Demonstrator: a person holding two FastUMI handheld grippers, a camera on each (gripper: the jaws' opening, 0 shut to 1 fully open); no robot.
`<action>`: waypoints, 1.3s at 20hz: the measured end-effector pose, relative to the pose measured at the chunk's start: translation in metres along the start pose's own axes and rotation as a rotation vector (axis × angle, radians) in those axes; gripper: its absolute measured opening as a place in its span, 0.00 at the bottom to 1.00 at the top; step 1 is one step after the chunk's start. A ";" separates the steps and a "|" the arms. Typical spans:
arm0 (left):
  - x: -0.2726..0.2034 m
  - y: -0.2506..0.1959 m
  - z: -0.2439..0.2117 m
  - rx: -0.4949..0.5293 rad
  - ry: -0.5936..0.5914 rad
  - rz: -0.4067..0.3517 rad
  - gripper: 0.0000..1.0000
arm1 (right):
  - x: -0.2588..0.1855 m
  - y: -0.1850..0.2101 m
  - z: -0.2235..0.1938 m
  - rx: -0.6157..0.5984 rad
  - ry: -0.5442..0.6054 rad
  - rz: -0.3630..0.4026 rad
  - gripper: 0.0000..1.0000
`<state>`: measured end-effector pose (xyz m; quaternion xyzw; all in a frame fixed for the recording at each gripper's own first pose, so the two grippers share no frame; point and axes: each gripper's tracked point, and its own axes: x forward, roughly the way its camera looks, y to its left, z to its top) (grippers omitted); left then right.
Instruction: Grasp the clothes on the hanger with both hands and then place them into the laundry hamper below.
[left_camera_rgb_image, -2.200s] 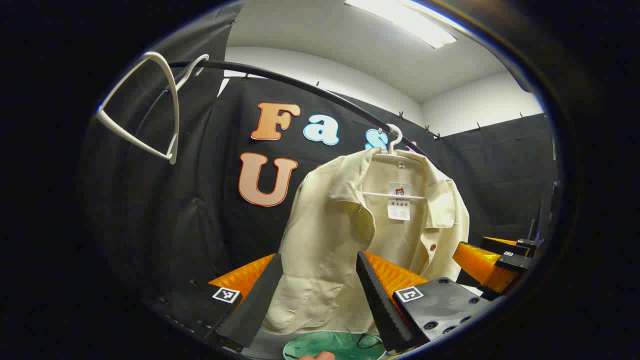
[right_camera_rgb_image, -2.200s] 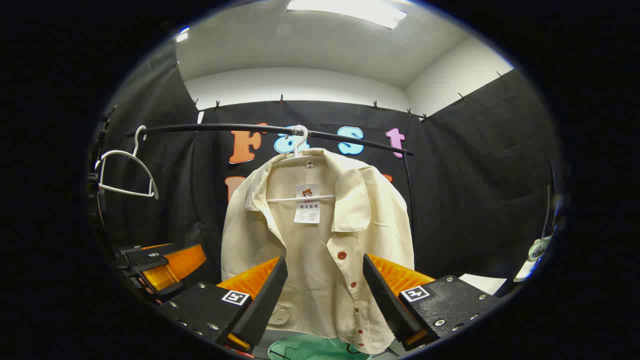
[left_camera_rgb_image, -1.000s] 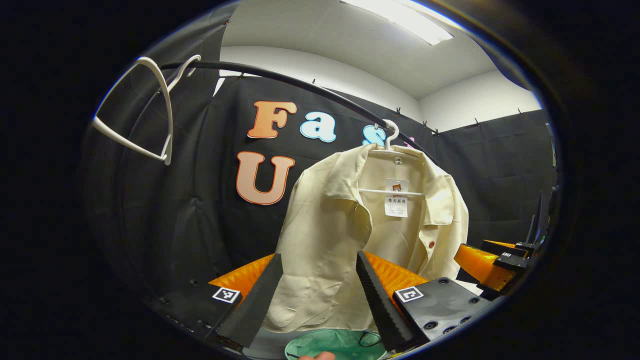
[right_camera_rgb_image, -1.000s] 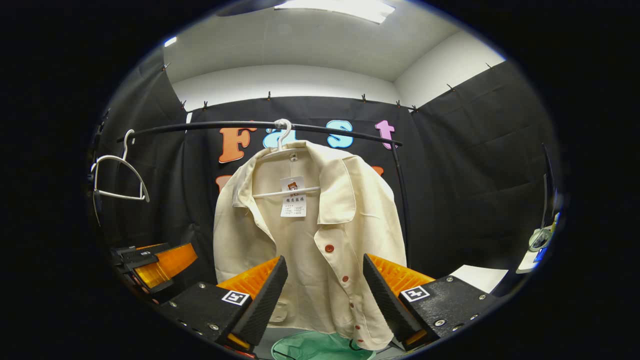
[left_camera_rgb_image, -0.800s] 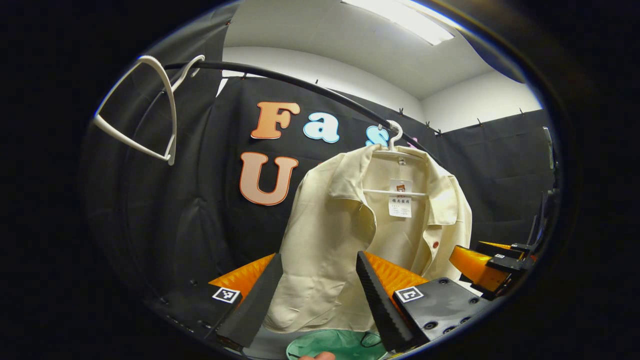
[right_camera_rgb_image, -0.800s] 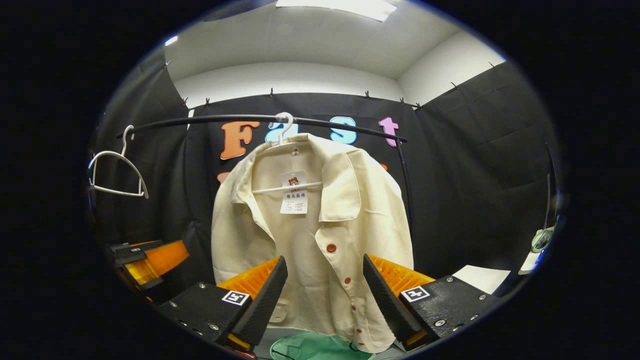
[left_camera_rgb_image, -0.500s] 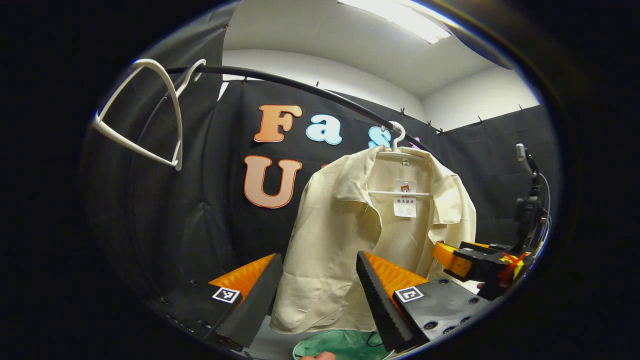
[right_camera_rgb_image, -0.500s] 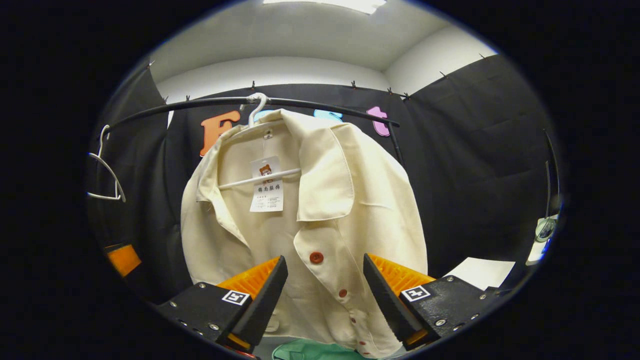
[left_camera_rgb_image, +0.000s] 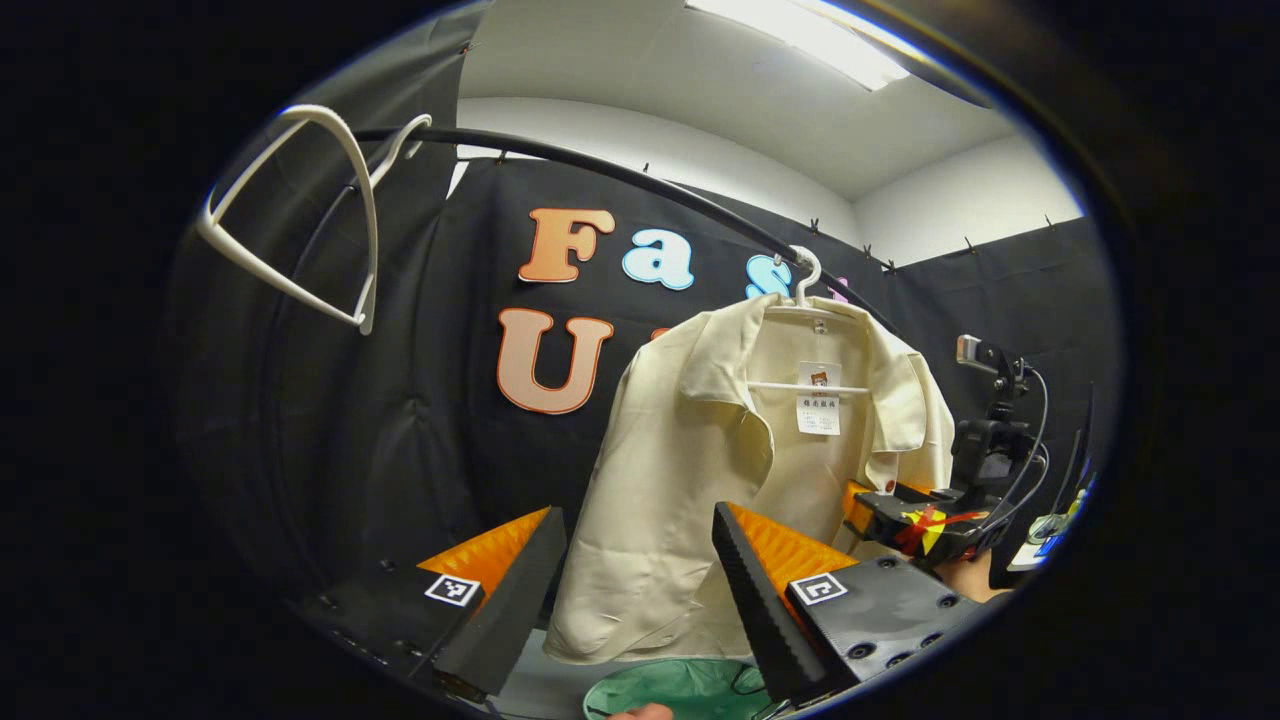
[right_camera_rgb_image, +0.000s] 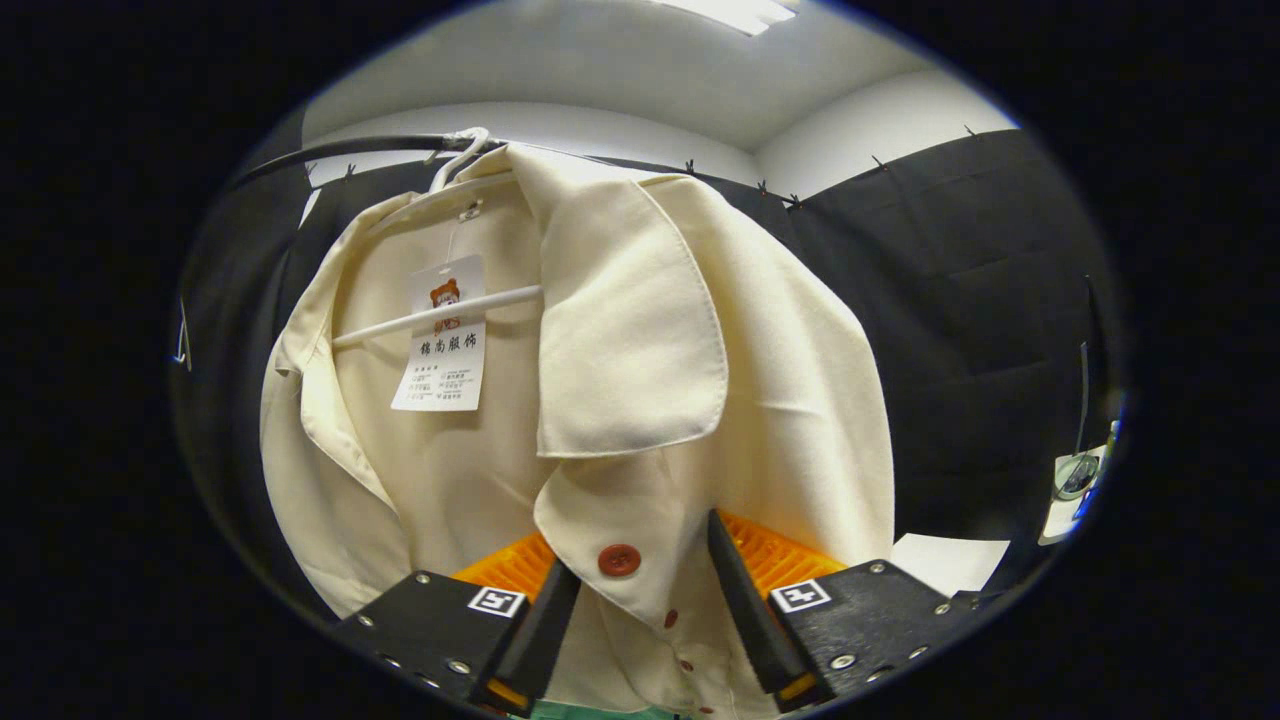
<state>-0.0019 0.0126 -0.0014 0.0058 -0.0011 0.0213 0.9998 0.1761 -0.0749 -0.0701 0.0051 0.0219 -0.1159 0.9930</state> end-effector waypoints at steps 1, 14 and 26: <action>0.002 0.000 0.000 -0.001 -0.001 -0.003 0.96 | 0.002 -0.008 0.001 -0.008 0.000 -0.011 0.63; 0.098 -0.103 -0.015 0.006 -0.027 -0.285 0.96 | -0.060 -0.012 0.037 -0.009 0.018 0.169 0.00; 0.184 -0.058 -0.042 0.377 -0.154 0.159 0.99 | -0.089 -0.023 0.055 0.013 0.010 0.220 0.01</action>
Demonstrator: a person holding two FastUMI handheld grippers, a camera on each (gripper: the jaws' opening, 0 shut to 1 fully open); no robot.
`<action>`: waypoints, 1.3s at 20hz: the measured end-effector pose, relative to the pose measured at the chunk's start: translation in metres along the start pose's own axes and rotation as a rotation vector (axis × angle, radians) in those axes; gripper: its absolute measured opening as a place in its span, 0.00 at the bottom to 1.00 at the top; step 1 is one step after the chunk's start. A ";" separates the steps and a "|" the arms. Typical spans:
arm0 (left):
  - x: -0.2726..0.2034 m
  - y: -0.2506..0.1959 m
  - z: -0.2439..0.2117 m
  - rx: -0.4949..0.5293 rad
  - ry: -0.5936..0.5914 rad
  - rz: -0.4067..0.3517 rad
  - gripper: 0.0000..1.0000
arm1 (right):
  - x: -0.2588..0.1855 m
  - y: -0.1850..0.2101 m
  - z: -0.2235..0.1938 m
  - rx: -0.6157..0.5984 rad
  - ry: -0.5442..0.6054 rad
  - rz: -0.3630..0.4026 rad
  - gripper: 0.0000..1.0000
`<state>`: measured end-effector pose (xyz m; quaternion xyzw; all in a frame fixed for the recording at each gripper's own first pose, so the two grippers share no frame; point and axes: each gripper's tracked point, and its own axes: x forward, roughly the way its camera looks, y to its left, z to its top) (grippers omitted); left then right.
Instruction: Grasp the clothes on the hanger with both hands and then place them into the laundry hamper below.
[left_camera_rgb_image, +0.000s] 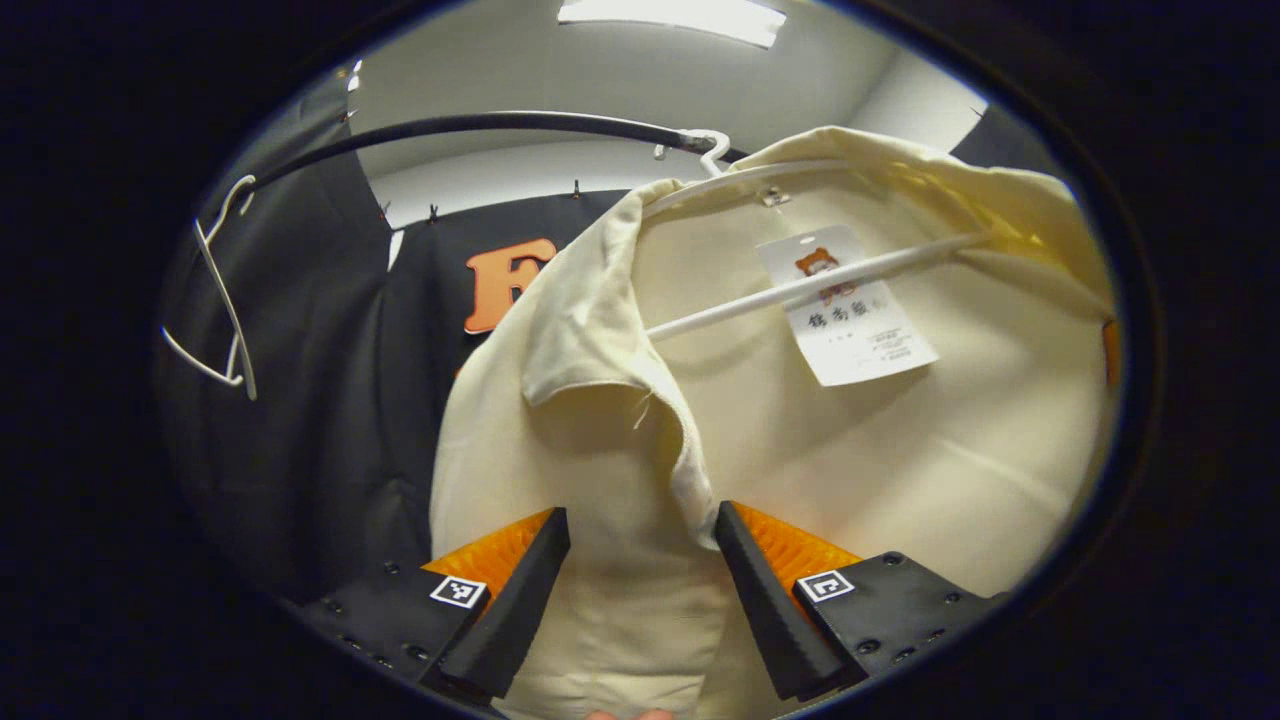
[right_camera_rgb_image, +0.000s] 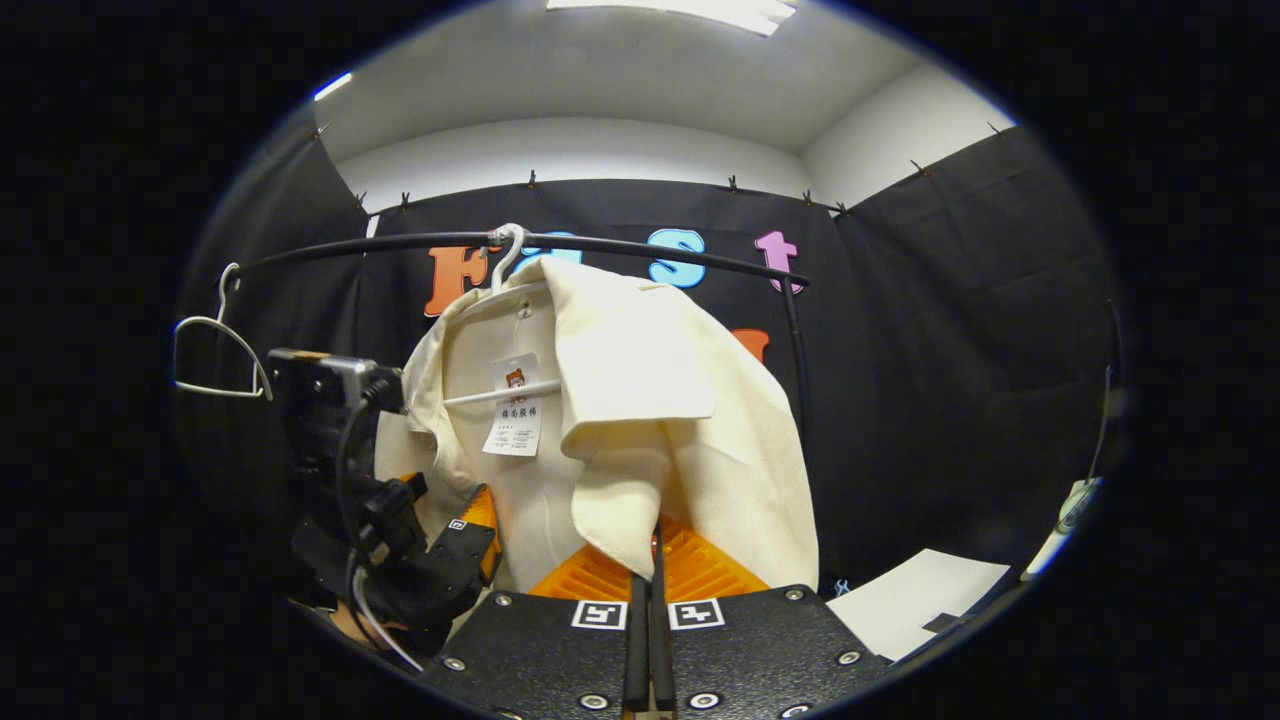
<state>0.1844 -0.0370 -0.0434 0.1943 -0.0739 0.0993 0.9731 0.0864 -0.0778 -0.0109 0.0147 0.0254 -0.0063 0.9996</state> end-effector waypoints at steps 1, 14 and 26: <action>0.001 0.009 0.000 0.038 -0.009 0.026 0.96 | -0.001 -0.001 0.000 -0.001 -0.002 0.000 0.01; 0.027 0.127 0.045 0.386 -0.096 0.164 0.11 | -0.008 -0.029 0.026 -0.018 -0.064 -0.014 0.02; 0.058 0.167 0.089 0.407 -0.155 0.240 0.11 | -0.003 -0.095 0.162 -0.138 -0.318 -0.152 0.00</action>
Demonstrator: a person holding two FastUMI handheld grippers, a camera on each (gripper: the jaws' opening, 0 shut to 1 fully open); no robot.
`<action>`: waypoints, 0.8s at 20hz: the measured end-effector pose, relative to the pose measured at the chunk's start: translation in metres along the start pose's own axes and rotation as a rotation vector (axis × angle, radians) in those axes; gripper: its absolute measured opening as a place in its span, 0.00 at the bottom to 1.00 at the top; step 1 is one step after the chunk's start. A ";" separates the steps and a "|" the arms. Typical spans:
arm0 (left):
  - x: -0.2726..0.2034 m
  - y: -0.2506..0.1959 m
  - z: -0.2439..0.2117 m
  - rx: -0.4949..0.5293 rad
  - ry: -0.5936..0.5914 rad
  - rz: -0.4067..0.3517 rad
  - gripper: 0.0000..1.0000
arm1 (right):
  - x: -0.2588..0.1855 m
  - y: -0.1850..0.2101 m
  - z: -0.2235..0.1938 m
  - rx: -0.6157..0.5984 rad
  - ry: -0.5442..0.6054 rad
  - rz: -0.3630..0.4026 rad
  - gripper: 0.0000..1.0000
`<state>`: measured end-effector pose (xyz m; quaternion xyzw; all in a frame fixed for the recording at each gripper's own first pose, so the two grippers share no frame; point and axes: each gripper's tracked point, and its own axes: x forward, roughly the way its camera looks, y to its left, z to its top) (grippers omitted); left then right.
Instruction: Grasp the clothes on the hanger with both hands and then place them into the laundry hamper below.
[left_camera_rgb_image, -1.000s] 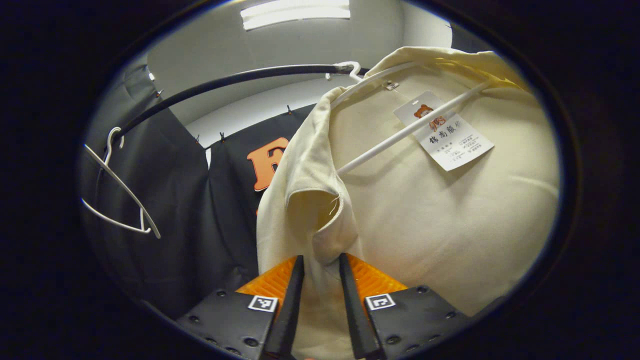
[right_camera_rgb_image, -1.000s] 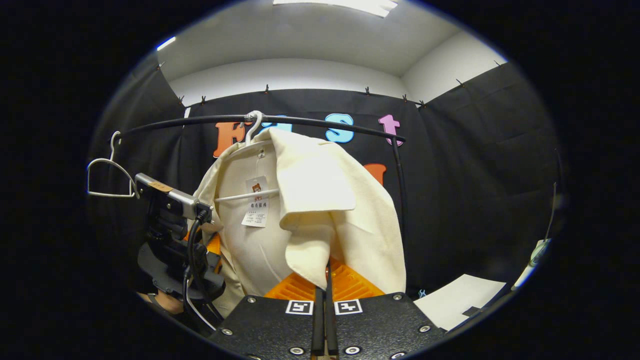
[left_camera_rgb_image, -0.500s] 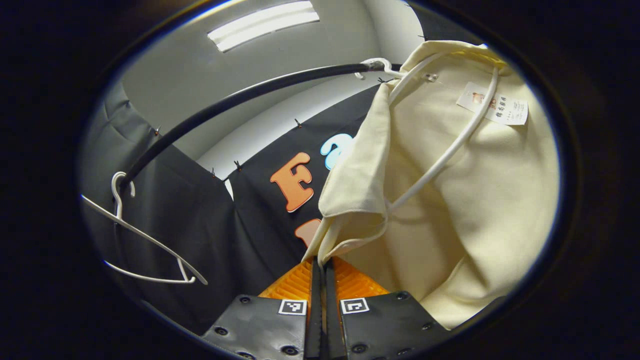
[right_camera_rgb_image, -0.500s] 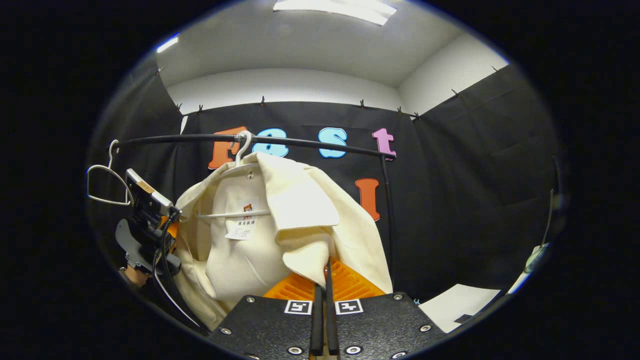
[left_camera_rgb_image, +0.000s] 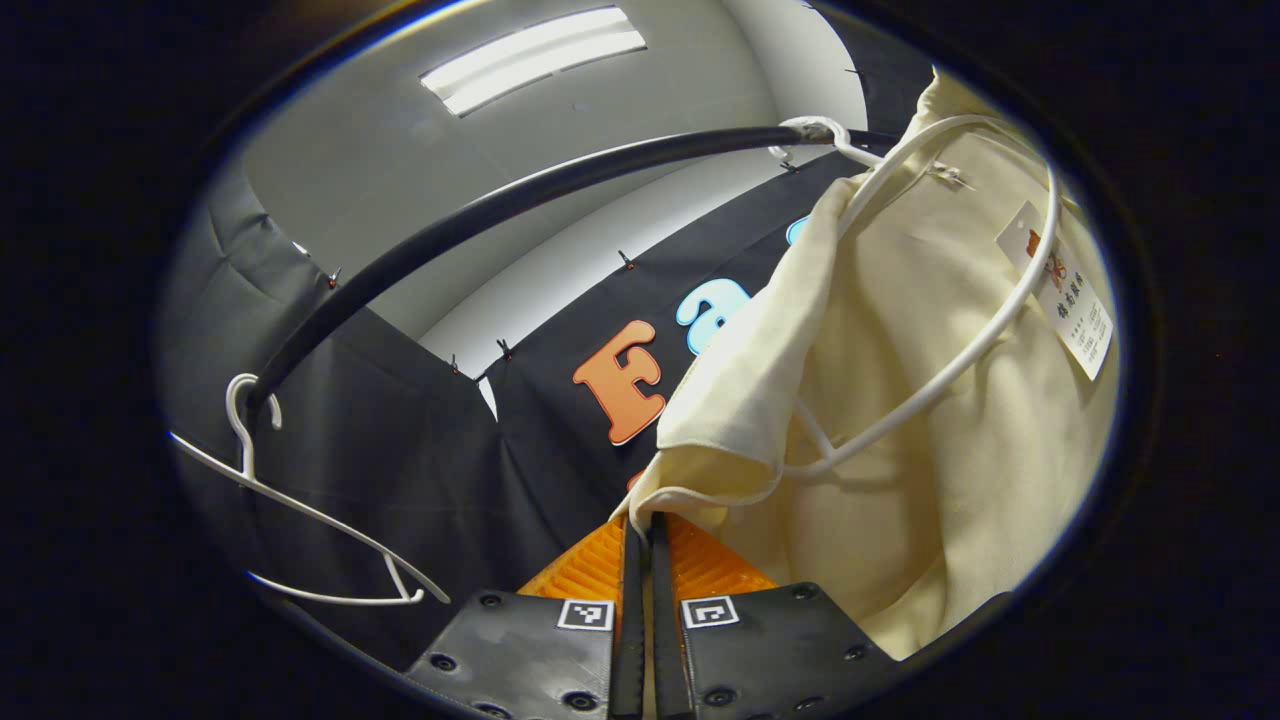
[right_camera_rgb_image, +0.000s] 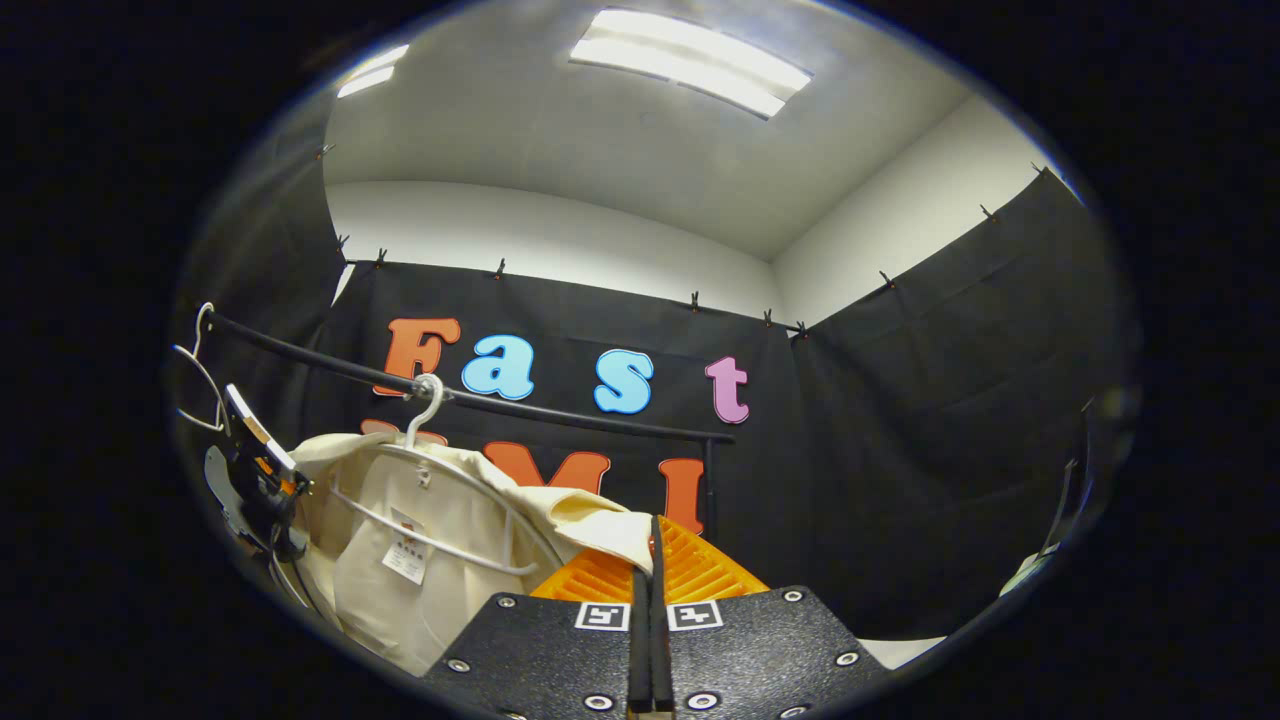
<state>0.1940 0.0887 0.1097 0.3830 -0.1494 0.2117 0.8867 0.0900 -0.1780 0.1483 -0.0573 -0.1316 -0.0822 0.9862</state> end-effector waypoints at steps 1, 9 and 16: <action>0.007 0.000 0.000 -0.011 0.002 -0.007 0.11 | 0.011 -0.006 0.001 0.007 0.001 -0.005 0.00; 0.036 -0.021 -0.034 -0.058 0.095 -0.072 0.11 | 0.092 -0.016 -0.052 0.110 0.094 0.014 0.00; 0.028 -0.032 -0.078 -0.038 0.178 -0.087 0.11 | 0.070 0.001 -0.133 0.165 0.223 0.015 0.00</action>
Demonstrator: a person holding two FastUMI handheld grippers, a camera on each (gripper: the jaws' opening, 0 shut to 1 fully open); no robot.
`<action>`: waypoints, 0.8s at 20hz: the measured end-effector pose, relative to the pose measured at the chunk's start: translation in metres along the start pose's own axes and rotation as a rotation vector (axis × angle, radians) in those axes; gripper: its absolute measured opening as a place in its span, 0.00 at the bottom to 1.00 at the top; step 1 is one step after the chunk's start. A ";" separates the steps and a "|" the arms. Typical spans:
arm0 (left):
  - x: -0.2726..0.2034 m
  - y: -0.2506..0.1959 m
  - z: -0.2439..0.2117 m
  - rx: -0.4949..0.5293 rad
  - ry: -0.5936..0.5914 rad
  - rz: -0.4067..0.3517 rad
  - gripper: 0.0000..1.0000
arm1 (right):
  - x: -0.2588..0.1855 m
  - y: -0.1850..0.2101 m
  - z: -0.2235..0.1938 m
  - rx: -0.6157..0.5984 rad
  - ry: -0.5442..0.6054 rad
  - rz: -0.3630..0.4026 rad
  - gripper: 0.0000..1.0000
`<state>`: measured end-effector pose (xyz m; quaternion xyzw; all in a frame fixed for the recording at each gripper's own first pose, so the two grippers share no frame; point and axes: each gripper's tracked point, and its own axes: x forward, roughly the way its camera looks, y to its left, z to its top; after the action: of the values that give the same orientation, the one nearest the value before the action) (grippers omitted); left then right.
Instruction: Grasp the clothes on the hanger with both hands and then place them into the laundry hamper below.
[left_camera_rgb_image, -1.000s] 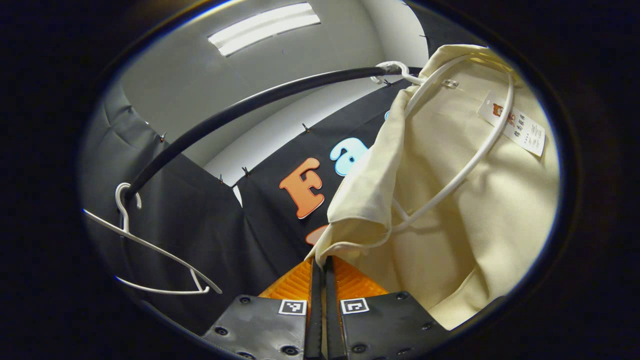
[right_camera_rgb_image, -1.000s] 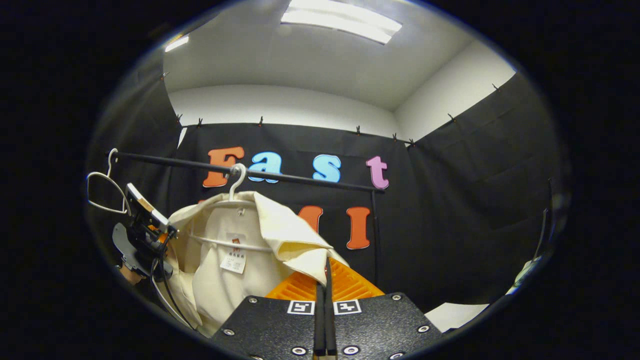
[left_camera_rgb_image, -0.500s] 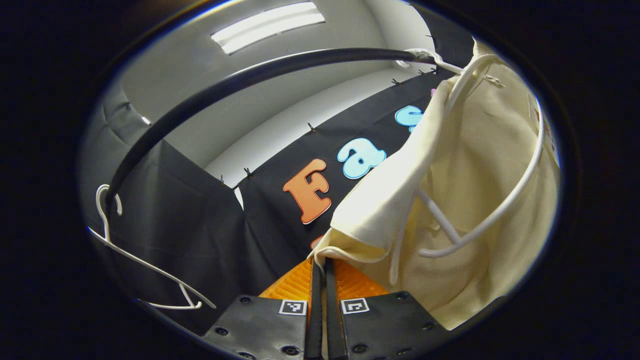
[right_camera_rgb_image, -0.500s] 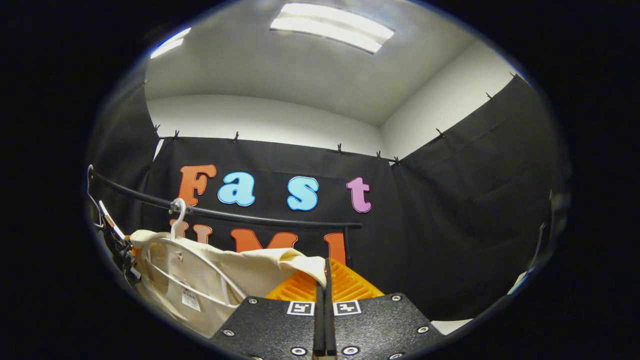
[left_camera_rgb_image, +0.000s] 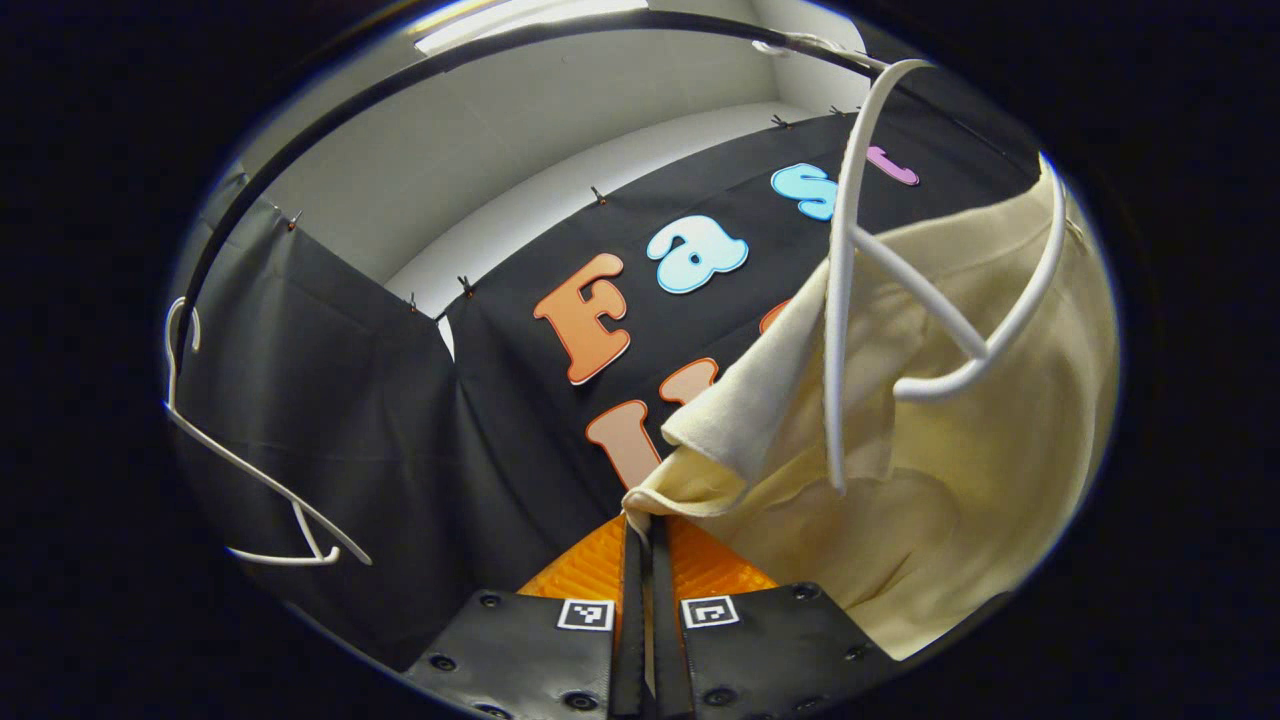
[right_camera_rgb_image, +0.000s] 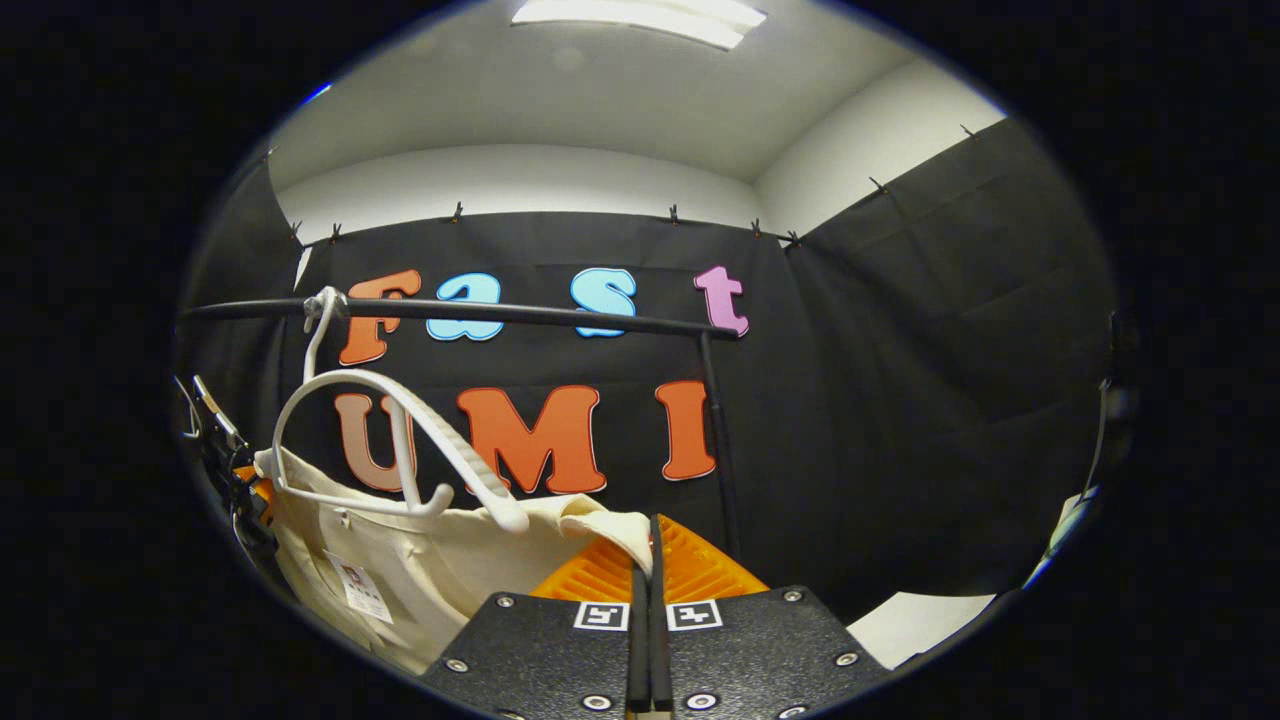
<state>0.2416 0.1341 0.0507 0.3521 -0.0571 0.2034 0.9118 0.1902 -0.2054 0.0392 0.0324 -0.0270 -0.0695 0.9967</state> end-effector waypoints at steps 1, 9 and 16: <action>-0.002 0.000 -0.007 0.002 0.015 0.002 0.11 | -0.003 0.004 -0.006 0.026 0.009 0.014 0.00; -0.041 0.028 -0.037 0.055 0.040 0.008 0.11 | -0.029 0.018 -0.023 0.020 0.036 0.049 0.00; -0.089 0.047 -0.049 -0.021 0.069 0.018 0.11 | -0.055 0.032 -0.027 -0.009 0.046 0.063 0.00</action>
<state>0.1389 0.1689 0.0212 0.3347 -0.0307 0.2231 0.9150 0.1421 -0.1648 0.0115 0.0284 -0.0047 -0.0376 0.9989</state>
